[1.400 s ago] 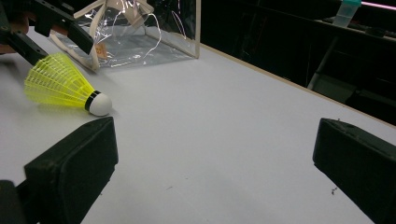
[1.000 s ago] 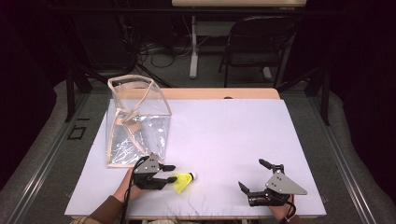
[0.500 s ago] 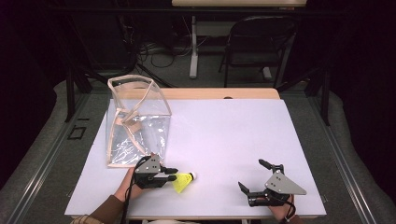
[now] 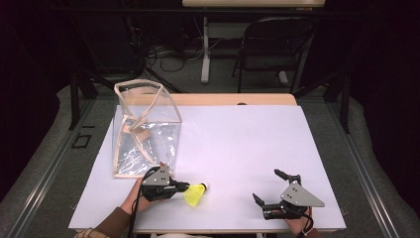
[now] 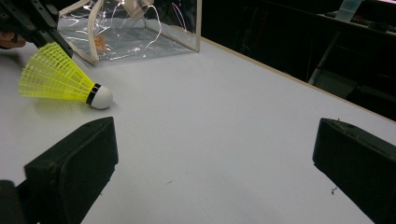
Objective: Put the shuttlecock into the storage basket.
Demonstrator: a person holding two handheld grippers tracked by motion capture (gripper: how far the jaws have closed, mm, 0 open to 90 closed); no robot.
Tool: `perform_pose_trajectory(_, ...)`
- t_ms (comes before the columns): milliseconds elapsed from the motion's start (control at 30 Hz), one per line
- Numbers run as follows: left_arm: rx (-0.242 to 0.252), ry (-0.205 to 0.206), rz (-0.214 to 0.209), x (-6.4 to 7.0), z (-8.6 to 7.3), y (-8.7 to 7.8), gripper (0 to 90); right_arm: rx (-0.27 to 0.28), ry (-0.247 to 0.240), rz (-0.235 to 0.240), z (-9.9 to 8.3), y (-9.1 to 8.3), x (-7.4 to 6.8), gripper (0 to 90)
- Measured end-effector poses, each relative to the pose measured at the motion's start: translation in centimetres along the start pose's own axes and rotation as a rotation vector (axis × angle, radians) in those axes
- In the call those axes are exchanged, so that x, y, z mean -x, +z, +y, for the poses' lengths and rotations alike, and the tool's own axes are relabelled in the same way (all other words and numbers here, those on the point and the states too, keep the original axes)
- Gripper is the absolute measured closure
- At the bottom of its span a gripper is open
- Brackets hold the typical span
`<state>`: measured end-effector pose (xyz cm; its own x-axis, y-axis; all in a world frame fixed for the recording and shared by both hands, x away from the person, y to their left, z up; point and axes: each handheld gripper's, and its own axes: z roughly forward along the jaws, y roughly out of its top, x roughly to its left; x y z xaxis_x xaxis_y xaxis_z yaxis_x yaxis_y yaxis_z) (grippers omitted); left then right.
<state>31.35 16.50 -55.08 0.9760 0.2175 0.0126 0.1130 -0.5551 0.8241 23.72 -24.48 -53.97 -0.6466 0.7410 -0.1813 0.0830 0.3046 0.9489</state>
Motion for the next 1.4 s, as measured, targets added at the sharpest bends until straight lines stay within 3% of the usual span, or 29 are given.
perform_pose_trajectory(333, 0.017, 0.02, -0.017, 0.3, 0.1, -0.3, 89.1, 0.001, 0.0, -0.002, 0.0, 0.0, 0.0, 0.0)
perform_pose_trajectory(1400, 0.065, 0.032, 0.021, 0.9, 2.0, -1.5, 89.2, -0.005, 0.0, 0.002, 0.0, 0.1, 0.0, 0.0)
